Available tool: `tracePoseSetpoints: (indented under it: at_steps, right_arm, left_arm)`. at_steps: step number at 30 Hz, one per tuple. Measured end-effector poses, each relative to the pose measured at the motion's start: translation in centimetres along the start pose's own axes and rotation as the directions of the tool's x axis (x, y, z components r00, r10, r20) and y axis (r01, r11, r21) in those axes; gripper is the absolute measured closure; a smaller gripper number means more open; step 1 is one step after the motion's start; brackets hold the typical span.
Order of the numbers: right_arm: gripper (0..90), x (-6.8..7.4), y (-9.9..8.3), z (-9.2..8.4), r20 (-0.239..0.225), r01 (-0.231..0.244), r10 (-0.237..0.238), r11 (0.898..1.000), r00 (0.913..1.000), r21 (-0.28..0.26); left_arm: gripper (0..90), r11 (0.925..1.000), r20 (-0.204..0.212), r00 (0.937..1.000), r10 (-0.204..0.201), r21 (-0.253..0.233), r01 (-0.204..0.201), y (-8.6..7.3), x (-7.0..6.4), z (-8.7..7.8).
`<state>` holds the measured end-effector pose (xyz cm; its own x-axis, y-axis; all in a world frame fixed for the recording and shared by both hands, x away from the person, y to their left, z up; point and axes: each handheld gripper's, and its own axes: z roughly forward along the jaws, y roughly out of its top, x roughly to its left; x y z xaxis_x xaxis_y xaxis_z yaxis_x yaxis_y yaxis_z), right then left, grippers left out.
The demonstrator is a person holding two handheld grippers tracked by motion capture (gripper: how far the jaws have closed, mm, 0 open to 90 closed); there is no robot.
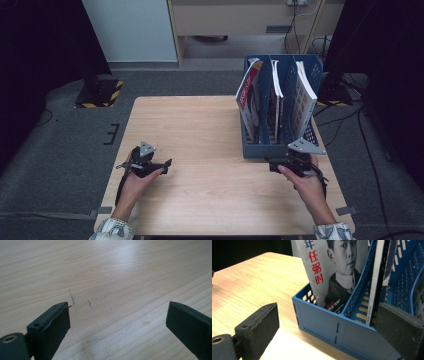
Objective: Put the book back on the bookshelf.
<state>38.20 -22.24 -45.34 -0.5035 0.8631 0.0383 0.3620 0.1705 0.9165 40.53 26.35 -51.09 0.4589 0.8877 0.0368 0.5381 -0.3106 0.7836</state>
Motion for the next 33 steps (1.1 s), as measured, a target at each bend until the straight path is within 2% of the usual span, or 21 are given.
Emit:
tracePoseSetpoints:
  at_steps: [8,17,26,33]
  right_arm:
    - [5.8,0.7,-0.1,-0.2,-0.018,0.008,-0.008,1.0,0.9998,0.0]
    - [5.9,2.7,-0.7,0.6,-0.069,0.041,-0.038,0.998,0.9969,0.041]
    - [6.0,4.4,-1.7,1.9,-0.118,0.092,-0.08,0.991,0.9898,0.095]
    - [6.4,5.3,-2.6,2.8,-0.153,0.088,-0.067,0.987,0.986,0.133]
  left_arm:
    - [5.1,1.0,0.001,1.0,0.004,0.004,-0.004,0.0,0.0,0.0]
    - [5.1,0.9999,0.007,0.9999,0.01,0.01,-0.01,0.0,-0.2,0.1]
    - [4.4,0.9998,0.01,0.9999,0.013,0.017,-0.014,-0.1,-0.3,0.3]
    - [4.4,0.9996,0.012,0.9998,0.014,0.022,-0.015,-0.1,-0.3,0.4]
